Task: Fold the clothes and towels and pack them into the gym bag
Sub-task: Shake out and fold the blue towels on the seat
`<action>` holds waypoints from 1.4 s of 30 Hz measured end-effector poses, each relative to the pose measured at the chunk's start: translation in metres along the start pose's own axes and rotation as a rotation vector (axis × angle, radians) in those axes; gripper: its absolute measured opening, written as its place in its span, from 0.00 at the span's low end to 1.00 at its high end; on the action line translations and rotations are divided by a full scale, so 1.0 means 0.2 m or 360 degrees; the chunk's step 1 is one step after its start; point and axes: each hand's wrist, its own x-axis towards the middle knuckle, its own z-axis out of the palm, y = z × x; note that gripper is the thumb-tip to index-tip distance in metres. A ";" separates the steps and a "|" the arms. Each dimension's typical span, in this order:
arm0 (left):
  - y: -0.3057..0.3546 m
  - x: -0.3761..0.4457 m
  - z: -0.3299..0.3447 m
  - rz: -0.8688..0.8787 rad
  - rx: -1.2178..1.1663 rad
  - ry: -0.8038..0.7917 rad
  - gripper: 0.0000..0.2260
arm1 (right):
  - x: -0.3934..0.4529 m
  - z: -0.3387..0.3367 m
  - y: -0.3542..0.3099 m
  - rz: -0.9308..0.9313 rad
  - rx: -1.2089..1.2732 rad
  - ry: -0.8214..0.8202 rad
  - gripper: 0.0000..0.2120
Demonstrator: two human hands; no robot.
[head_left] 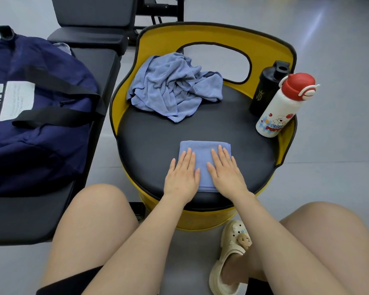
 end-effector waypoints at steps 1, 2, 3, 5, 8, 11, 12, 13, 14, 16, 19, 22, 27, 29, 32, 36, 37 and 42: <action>0.00 0.00 -0.01 0.0010 0.0008 -0.0017 0.24 | 0.00 -0.01 0.00 -0.0005 -0.0004 0.0004 0.27; -0.01 0.00 -0.01 0.0019 0.0019 -0.0027 0.24 | -0.01 -0.02 0.00 -0.0004 -0.0020 0.0034 0.26; -0.01 0.00 -0.02 0.0025 0.0036 -0.0022 0.24 | -0.01 -0.02 0.00 0.0004 -0.0032 0.0086 0.26; -0.01 -0.01 -0.02 0.0034 0.0083 0.0034 0.24 | -0.04 -0.02 -0.01 0.0034 -0.0026 0.0175 0.25; -0.03 -0.03 -0.01 0.0057 0.0116 0.0109 0.24 | -0.06 -0.01 -0.01 0.0058 -0.0004 0.0125 0.25; -0.04 -0.02 -0.01 0.0076 0.0140 0.0069 0.24 | -0.05 0.00 -0.01 0.0078 0.0018 0.0075 0.26; -0.05 -0.02 -0.02 0.0076 0.0154 0.0060 0.24 | -0.04 0.01 -0.03 0.0078 0.0015 0.0081 0.26; -0.06 -0.01 -0.02 0.0069 0.0162 0.0053 0.24 | -0.03 0.01 -0.04 0.0075 0.0010 0.0085 0.26; -0.07 0.00 -0.03 0.0060 0.0167 0.0051 0.24 | -0.02 0.01 -0.06 0.0069 0.0007 0.0081 0.26; -0.12 0.01 -0.04 0.0038 0.0182 0.0050 0.24 | 0.02 0.01 -0.10 0.0043 0.0012 0.0052 0.26; -0.23 0.03 -0.07 0.0000 0.0237 0.0024 0.24 | 0.08 0.01 -0.18 -0.0044 0.0065 -0.0003 0.26; -0.36 0.06 -0.11 -0.0053 0.0277 0.0003 0.24 | 0.15 0.00 -0.28 -0.0148 0.0216 -0.0102 0.25; -0.55 0.12 -0.19 -0.0142 0.0380 -0.0043 0.24 | 0.29 0.00 -0.44 -0.0265 0.0249 -0.0192 0.26; -0.61 0.15 -0.22 -0.0166 0.0440 -0.0054 0.24 | 0.35 0.00 -0.50 -0.0299 0.0219 -0.0209 0.26; -0.70 0.20 -0.26 -0.0198 0.0495 -0.0069 0.24 | 0.42 -0.01 -0.58 -0.0319 0.0210 -0.0223 0.26; -0.78 0.25 -0.29 -0.0265 0.0528 -0.0049 0.24 | 0.52 0.01 -0.65 -0.0366 0.0176 -0.0220 0.26; -0.80 0.27 -0.29 -0.0301 0.0526 -0.0042 0.24 | 0.54 0.01 -0.67 -0.0375 0.0170 -0.0223 0.26; -0.86 0.32 -0.30 -0.0400 0.0550 -0.0059 0.24 | 0.64 0.04 -0.75 -0.0397 0.0122 -0.0197 0.26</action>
